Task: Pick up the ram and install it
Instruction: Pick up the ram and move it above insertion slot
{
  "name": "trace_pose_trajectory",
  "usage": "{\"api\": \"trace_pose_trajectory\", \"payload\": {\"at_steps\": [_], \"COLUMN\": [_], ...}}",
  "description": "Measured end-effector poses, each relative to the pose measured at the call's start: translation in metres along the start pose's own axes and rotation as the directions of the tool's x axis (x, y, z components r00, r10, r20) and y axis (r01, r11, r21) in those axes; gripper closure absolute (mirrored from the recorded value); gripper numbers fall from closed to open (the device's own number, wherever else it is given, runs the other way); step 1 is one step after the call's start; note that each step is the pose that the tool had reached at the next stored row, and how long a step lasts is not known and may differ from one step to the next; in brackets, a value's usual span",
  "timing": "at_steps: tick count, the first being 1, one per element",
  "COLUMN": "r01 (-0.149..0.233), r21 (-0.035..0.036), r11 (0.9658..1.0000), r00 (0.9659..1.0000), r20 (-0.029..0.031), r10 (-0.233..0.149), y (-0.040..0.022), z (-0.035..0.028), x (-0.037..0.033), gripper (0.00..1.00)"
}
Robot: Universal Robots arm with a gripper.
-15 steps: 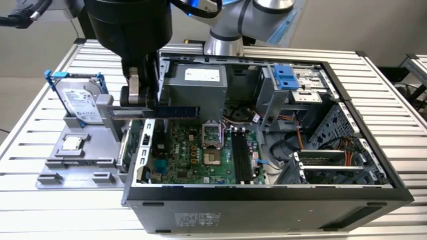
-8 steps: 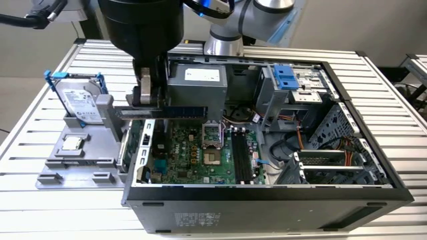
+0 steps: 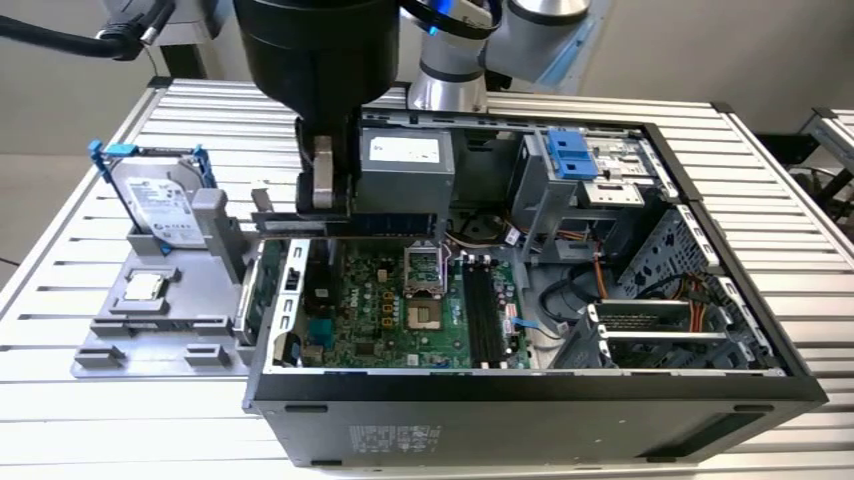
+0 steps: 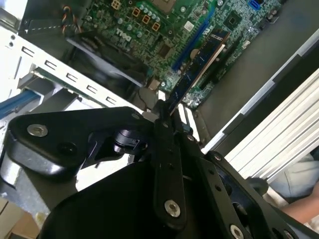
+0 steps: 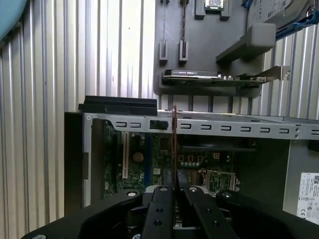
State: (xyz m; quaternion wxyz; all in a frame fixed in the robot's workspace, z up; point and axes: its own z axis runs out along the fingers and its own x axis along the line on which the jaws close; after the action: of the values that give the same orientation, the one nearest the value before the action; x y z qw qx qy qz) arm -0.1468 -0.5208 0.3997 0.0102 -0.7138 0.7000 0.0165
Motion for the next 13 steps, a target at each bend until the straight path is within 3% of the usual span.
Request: {"api": "trace_pose_trajectory", "payload": {"at_steps": [13], "r01": [0.0], "r21": [0.0], "r11": [1.0], "r00": [1.0], "r20": [-0.0001], "r10": [0.0], "y": [-0.0289], "z": [-0.0003], "x": [0.0006], "gripper": [1.0]}}
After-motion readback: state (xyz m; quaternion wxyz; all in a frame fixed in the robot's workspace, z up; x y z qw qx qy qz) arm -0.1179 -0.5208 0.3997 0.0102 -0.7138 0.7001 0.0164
